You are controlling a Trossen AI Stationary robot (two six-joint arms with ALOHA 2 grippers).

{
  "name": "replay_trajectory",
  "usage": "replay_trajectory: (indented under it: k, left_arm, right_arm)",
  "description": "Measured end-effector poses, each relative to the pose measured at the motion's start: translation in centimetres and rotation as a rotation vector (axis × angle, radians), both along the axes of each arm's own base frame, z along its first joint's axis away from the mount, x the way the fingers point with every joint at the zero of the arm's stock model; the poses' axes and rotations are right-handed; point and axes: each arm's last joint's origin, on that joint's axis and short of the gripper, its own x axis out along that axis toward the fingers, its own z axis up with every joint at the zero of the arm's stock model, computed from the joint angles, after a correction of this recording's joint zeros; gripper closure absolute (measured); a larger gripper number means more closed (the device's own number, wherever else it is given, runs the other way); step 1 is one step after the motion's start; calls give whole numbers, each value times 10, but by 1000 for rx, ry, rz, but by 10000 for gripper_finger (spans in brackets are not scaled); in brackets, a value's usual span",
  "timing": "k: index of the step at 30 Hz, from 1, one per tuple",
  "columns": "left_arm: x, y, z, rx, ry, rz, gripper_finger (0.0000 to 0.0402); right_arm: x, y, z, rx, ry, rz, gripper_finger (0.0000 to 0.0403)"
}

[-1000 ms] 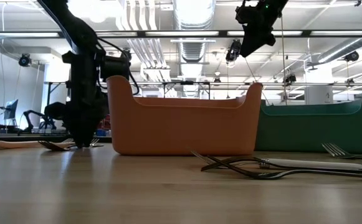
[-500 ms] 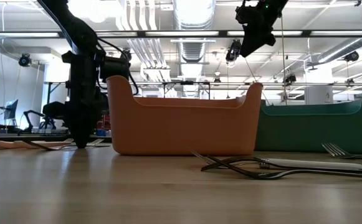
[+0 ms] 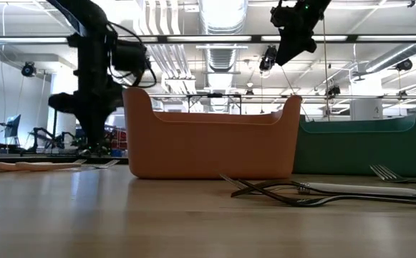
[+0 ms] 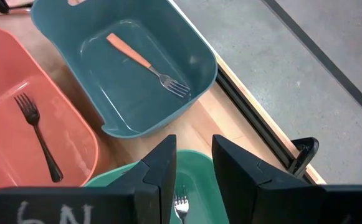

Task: Sort silverware by color (type)
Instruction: Put the black fork into the orange bin

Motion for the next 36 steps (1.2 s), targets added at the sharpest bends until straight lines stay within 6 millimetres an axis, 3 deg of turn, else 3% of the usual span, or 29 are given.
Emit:
replay_trajectory:
  k: [6,12,17,21,26,36]
  left_arm:
    - [-2,-1,40,54,-80,1,401]
    - [5,3,94,167,-252,-79,401]
    - [15,4,138,257,-373,-152,401]
    - [33,1,158,308,-439,-226,401]
    - [66,-11,166,329,-476,-362,402]
    - [137,-37,138,297,-404,-682,401]
  right_arm:
    - [0,0,0,1,-1,-2,307]
    - [-1,1,1,-1,-5,0,307]
    - [-4,6,8,6,-35,-21,307]
    - [-8,15,15,10,-70,-23,307]
    - [-14,33,26,23,-131,-15,307]
    - [-28,76,46,54,-251,66,307]
